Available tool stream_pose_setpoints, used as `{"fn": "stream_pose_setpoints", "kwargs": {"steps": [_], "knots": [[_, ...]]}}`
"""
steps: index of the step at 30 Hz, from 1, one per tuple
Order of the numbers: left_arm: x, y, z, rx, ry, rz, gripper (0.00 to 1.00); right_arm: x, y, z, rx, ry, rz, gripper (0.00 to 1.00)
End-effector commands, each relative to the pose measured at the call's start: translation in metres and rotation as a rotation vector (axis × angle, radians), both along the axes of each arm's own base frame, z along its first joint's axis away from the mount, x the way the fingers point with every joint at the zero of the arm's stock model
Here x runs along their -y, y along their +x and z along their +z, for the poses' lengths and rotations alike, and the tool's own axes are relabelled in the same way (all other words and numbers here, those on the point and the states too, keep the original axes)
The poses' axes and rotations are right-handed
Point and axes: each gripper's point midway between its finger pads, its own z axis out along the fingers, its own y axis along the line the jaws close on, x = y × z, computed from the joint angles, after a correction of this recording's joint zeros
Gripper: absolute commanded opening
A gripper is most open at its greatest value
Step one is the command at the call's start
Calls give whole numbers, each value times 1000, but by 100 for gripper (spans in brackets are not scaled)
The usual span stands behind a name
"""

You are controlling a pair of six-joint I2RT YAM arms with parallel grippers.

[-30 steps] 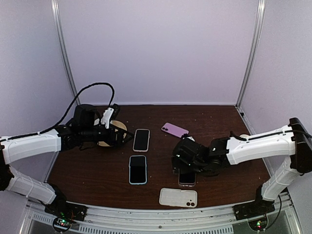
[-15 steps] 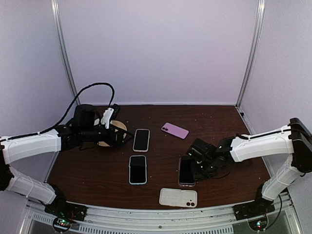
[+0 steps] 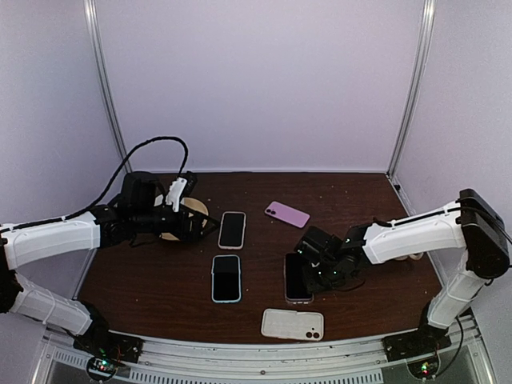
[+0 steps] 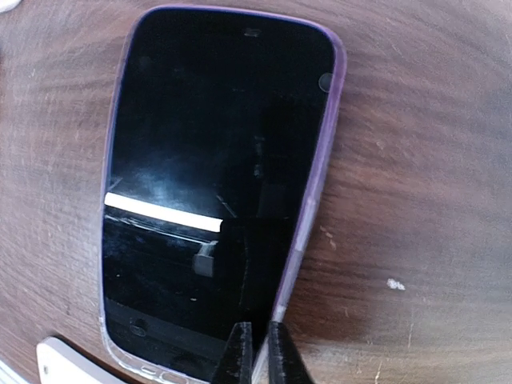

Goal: Put the phone into the phone case
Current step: Move the phone with the phone case to the center of the board, then press the phone onto the phone case.

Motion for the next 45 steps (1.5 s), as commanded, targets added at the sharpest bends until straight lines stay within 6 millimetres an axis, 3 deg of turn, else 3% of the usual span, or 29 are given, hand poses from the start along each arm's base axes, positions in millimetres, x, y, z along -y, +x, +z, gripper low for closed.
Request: {"fn": "stream_pose_setpoints", "kwargs": {"steps": [1,4,8,10,11,12,17,25,38,41,45], "knots": [[0,7,18,47,-18,4,97,30,-22,-37,-94,-222,63,14],[0,7,18,47,-19,3,97,32,-8,-13,-39,-283,71,24],[0,7,17,43,-19,4,98,32,15,34,83,-382,68,49],[0,7,17,43,-19,4,97,27,23,54,141,-389,51,71],[0,7,17,43,-20,3,97,22,26,62,165,-376,34,90],[0,7,18,45,-21,3,97,17,28,67,178,-348,9,98],[-1,8,17,40,-20,7,98,-24,29,58,177,-49,-116,100],[-1,7,17,37,-21,7,98,-29,29,29,148,0,-217,99],[-4,9,18,40,-20,18,98,10,4,-28,52,-219,-187,98],[-5,10,18,39,-22,20,98,11,5,-21,52,-259,-161,99],[-5,10,19,39,-26,22,98,-4,18,17,117,-225,-128,99]]}}
